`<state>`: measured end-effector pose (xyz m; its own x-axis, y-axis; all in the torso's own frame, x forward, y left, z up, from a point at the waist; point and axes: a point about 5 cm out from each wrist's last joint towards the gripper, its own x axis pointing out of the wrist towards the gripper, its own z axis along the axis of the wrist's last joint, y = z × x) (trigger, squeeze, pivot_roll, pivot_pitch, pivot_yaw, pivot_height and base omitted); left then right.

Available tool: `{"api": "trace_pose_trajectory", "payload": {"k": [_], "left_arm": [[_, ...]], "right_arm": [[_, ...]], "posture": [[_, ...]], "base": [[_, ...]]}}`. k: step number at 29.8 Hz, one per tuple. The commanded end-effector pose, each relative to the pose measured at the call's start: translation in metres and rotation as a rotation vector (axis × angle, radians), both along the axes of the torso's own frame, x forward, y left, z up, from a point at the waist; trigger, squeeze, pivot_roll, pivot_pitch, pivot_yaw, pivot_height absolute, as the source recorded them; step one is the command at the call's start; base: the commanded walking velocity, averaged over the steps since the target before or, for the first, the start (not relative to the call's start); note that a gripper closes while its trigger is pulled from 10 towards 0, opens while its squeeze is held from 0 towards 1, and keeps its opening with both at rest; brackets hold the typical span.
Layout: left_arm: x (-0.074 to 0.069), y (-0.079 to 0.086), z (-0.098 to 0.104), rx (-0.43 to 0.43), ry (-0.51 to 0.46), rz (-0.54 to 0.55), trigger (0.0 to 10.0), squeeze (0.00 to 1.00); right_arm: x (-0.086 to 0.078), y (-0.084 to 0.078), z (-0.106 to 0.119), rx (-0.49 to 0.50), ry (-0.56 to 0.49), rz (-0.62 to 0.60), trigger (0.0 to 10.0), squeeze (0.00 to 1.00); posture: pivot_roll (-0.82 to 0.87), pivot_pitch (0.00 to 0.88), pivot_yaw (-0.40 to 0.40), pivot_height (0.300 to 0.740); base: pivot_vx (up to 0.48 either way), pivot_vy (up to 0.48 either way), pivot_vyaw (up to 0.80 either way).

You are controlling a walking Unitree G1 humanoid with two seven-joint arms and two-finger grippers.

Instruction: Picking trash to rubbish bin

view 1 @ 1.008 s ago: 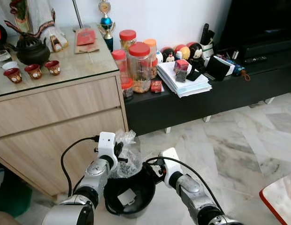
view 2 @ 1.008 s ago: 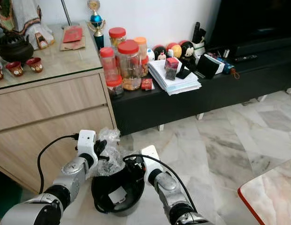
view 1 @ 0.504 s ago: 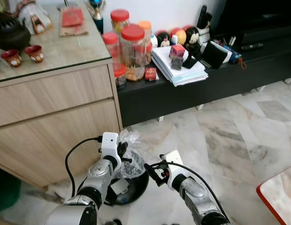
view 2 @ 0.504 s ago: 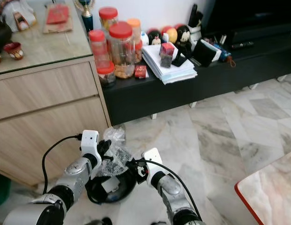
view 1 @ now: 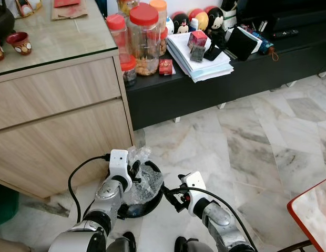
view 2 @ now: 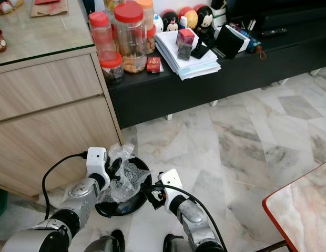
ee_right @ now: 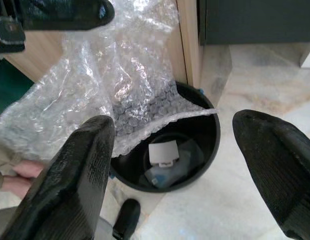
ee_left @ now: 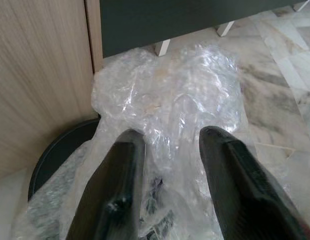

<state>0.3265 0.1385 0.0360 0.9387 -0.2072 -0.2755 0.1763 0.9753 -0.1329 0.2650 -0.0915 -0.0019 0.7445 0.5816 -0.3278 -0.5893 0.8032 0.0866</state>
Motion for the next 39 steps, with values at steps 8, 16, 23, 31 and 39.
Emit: {"api": "trace_pose_trajectory", "payload": {"k": [8,16,23,31,39], "left_arm": [[-0.002,0.006,-0.002,0.001,0.003,0.022,10.0,1.0],[-0.001,0.008,-0.001,0.003,0.001,0.026,10.0,1.0],[-0.01,0.02,-0.012,0.062,0.04,0.062,10.0,0.0],[-0.018,0.051,-0.016,0.034,0.051,0.241,10.0,0.0],[-0.016,0.076,-0.005,0.142,0.005,0.304,10.0,0.0]], "right_arm": [[-0.009,0.0,-0.006,-0.001,0.025,-0.013,10.0,0.0],[-0.009,0.0,-0.005,-0.002,0.024,-0.026,10.0,0.0],[-0.011,-0.003,-0.011,-0.022,0.049,-0.048,10.0,0.0],[-0.015,-0.003,-0.017,-0.041,0.081,-0.076,10.0,0.0],[-0.008,0.001,-0.016,-0.044,0.088,-0.105,10.0,0.0]], "posture": [[-0.05,0.26,-0.042,0.74],[-0.04,0.256,-0.042,0.74],[-0.03,0.249,-0.032,0.74],[-0.01,0.231,-0.015,0.74],[0.01,0.182,0.017,0.74]], "base": [[0.0,0.0,0.0],[0.0,0.0,0.0],[0.0,0.0,0.0],[0.0,0.0,0.0],[0.0,0.0,0.0]]}}
